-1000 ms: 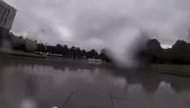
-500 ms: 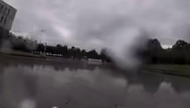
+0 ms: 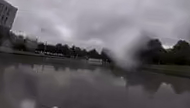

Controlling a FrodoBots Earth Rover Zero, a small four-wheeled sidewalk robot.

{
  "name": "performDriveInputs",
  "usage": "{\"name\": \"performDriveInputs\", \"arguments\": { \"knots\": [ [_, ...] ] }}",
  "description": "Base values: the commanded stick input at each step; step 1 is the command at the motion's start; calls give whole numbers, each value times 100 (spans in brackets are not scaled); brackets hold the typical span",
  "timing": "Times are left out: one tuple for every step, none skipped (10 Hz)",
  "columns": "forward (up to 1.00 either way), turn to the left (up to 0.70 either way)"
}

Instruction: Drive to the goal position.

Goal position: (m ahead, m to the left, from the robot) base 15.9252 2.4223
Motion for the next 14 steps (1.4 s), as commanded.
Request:
{"name": "performDriveInputs", "arguments": {
  "knots": [
    [70,0],
    [70,0],
    [70,0],
    [70,0],
    [70,0],
    [70,0],
    [70,0],
    [70,0],
    [70,0],
    [70,0],
    [70,-2],
    [70,-10],
    [70,-23],
    [70,-16]
  ]
}}
